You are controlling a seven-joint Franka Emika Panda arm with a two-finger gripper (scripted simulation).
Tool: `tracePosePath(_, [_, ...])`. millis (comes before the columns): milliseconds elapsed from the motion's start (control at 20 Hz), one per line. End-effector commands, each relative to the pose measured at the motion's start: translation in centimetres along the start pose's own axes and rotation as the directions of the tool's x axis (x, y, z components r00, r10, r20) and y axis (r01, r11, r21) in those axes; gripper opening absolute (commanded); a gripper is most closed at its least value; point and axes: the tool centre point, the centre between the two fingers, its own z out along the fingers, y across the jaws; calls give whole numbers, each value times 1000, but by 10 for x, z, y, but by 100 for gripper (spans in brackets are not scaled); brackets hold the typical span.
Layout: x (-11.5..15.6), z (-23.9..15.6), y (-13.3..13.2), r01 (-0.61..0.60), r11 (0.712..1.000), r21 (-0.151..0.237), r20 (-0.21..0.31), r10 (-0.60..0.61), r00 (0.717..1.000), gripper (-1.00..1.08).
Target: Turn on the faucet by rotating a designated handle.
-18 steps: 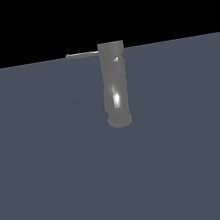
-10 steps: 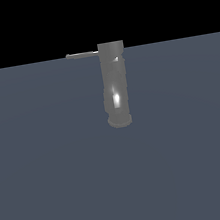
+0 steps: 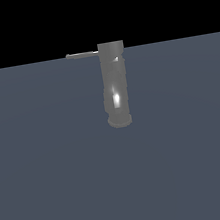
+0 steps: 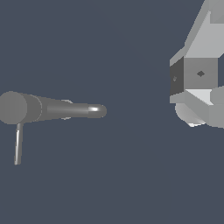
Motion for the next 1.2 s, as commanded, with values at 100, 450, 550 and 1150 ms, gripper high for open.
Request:
tracePosePath(100, [9,1,-1,-32,999,14,4,31,999,-100])
tracePosePath(450, [34,4,-7,-128,990,51,21,127,992,-100])
tracePosePath(550, [45,6,-9,-167,984,64,30,166,986,-100])
tracePosePath(1150, [119,30,-25,-452,886,104,111,441,891,-100])
